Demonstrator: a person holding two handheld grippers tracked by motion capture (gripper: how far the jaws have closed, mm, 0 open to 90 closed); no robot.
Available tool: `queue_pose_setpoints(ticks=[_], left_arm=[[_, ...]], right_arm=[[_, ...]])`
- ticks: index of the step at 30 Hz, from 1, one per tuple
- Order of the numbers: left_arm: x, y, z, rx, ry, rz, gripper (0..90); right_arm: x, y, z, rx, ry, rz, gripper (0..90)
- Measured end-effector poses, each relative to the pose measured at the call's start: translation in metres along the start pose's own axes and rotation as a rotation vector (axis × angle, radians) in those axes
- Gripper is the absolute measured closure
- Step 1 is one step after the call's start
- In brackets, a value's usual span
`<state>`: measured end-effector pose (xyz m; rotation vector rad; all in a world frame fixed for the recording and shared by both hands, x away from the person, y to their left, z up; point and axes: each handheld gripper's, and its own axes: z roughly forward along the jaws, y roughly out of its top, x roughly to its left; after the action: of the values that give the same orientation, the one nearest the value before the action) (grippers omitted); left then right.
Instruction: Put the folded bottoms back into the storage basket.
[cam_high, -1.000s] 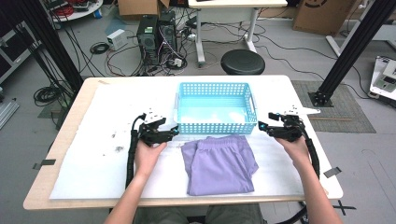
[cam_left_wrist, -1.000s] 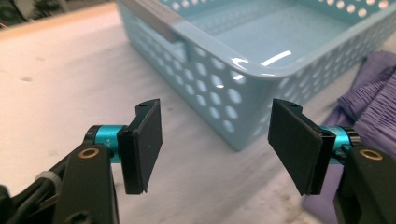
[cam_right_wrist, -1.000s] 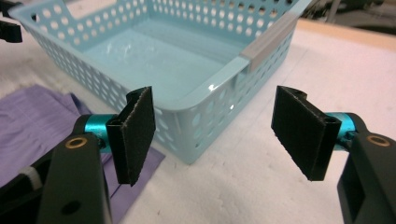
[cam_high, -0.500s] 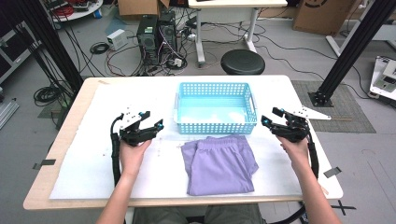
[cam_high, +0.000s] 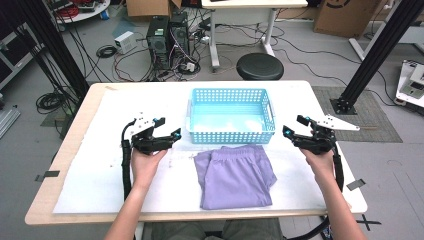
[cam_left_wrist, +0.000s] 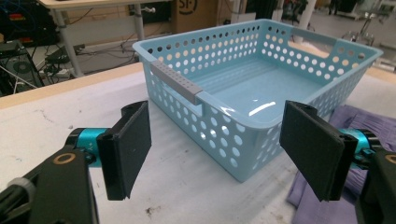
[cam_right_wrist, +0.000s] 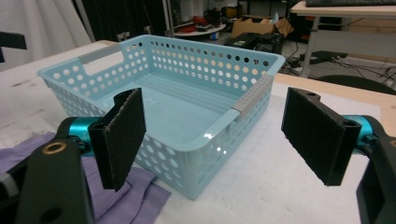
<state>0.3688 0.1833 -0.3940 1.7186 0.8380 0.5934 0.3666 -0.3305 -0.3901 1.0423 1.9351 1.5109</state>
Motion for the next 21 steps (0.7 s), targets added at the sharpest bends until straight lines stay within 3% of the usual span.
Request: queue_pose_setpoints(ticks=[5, 10, 21], left_arm=[[-0.0087, 0.0071, 0.0000, 0.008, -0.010, 0.039, 25.0], [-0.0100, 0.0071, -0.0004, 0.022, -0.014, 0.038, 25.0], [-0.0094, 0.0053, 0.0009, 0.035, -0.007, 0.039, 25.0]], right_arm=[[0.0040, -0.0004, -0.0003, 0.040, 0.041, -0.008, 20.5], [0.0054, 0.0003, -0.0015, 0.026, 0.045, -0.013, 20.5], [0.0076, 0.0001, 0.0021, 0.048, 0.050, -0.028, 20.5]])
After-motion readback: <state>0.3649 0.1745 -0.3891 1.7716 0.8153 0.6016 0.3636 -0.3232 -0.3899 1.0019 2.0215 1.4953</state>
